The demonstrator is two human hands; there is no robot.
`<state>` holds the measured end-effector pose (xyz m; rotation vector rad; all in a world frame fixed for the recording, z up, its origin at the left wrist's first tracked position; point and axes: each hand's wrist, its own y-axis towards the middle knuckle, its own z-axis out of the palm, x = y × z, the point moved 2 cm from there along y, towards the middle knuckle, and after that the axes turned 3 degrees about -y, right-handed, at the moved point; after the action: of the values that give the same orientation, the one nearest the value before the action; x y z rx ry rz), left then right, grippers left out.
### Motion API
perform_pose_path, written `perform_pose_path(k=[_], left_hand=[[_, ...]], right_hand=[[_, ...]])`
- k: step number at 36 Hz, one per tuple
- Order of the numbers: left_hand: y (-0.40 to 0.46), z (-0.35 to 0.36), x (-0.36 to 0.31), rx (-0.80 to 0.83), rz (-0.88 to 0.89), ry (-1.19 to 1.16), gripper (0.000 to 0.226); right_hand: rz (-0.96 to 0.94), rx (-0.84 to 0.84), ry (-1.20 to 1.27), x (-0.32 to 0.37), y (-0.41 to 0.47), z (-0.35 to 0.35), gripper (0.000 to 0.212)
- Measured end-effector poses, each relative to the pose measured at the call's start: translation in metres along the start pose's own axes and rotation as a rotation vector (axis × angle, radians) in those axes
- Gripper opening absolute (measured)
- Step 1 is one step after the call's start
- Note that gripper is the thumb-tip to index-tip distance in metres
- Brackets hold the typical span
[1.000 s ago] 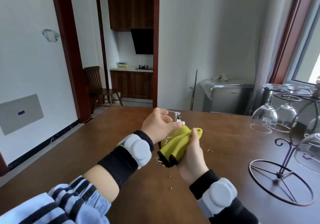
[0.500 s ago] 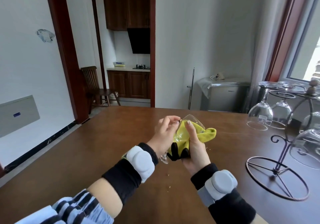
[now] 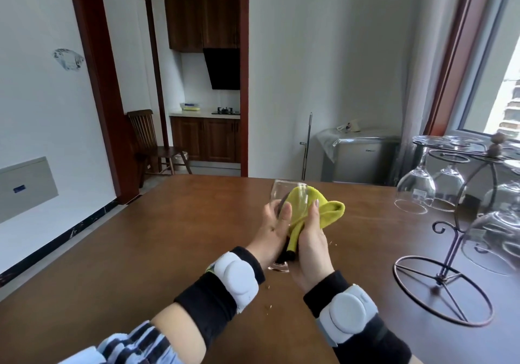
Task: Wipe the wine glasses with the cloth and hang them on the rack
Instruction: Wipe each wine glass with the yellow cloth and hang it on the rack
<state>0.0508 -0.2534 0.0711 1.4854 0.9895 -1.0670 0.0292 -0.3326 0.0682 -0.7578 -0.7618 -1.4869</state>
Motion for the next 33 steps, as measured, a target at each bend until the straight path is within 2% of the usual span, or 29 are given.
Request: perform_pose_path(k=[3, 6, 9, 11, 13, 15, 17, 19, 21, 25, 29, 33], left_hand=[[0.005, -0.005, 0.012, -0.032, -0.053, -0.119, 0.091], [0.007, -0.009, 0.013, -0.060, -0.041, -0.103, 0.084], [0.004, -0.006, 0.007, -0.050, 0.050, -0.065, 0.078], [0.002, -0.007, 0.006, -0.030, 0.052, -0.082, 0.082], [0.001, -0.010, 0.006, 0.017, 0.054, -0.076, 0.092], [-0.001, -0.012, 0.004, 0.070, 0.091, -0.003, 0.098], [-0.002, -0.014, 0.003, 0.094, 0.160, 0.065, 0.090], [-0.002, -0.018, 0.003, 0.093, 0.217, 0.083, 0.073], [-0.001, -0.020, 0.003, 0.109, 0.233, 0.090, 0.073], [-0.001, -0.026, 0.006, 0.095, 0.201, 0.135, 0.069], [0.001, -0.029, 0.000, 0.106, 0.178, 0.179, 0.069], [0.002, -0.038, 0.002, 0.118, 0.129, 0.360, 0.068]], right_hand=[[0.037, -0.054, 0.146, 0.005, 0.000, -0.001, 0.049], [0.043, -0.159, 0.279, 0.010, 0.007, -0.005, 0.049], [-0.025, -0.165, 0.278, 0.021, 0.008, -0.003, 0.043], [-0.115, -0.178, 0.247, 0.031, 0.007, -0.001, 0.043], [-0.275, -0.183, 0.149, 0.040, 0.006, 0.002, 0.045], [-0.506, -0.170, -0.073, 0.048, 0.007, 0.006, 0.030], [-0.692, -0.058, -0.334, 0.050, 0.006, 0.009, 0.023], [-0.745, 0.015, -0.543, 0.048, 0.005, 0.008, 0.026], [-0.782, 0.007, -0.703, 0.044, 0.006, 0.000, 0.023], [-0.744, 0.066, -0.782, 0.046, 0.010, -0.012, 0.025], [-0.659, 0.152, -0.813, 0.057, 0.010, -0.020, 0.045], [-0.514, 0.214, -0.872, 0.063, 0.011, -0.032, 0.049]])
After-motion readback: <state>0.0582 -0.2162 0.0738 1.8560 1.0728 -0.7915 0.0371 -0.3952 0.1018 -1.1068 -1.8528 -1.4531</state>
